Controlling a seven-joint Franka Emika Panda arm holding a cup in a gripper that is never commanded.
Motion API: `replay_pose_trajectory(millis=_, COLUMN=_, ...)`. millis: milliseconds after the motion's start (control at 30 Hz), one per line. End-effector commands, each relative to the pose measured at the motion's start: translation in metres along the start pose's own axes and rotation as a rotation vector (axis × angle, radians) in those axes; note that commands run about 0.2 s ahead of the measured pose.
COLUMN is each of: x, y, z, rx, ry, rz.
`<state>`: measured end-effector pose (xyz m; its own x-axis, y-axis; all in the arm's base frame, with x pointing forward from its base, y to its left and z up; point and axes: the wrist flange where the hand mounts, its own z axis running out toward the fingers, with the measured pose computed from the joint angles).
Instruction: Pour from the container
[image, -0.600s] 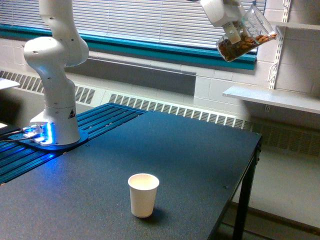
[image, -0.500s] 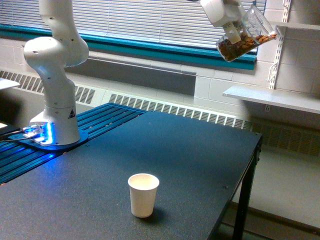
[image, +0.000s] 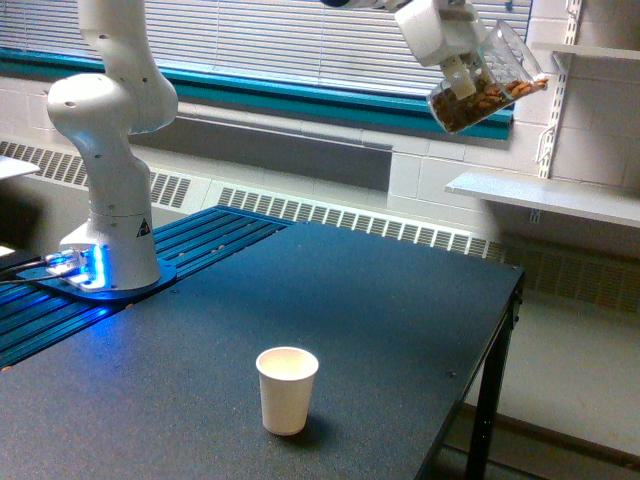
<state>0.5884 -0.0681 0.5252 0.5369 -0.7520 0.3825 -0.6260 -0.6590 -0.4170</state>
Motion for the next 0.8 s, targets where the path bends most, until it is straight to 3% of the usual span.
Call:
replay_pose_trajectory(millis=33, x=0.01, y=0.028, z=0.004, rx=-0.004, ry=0.005, rz=-0.058)
replay_pose_trajectory(millis=300, x=0.006, y=0.074, z=0.017, rx=-0.052, ry=-0.023, rz=-0.074)
replay_pose_trajectory(millis=800, x=-0.015, y=0.162, z=0.032, rx=-0.123, ry=-0.035, rz=-0.045)
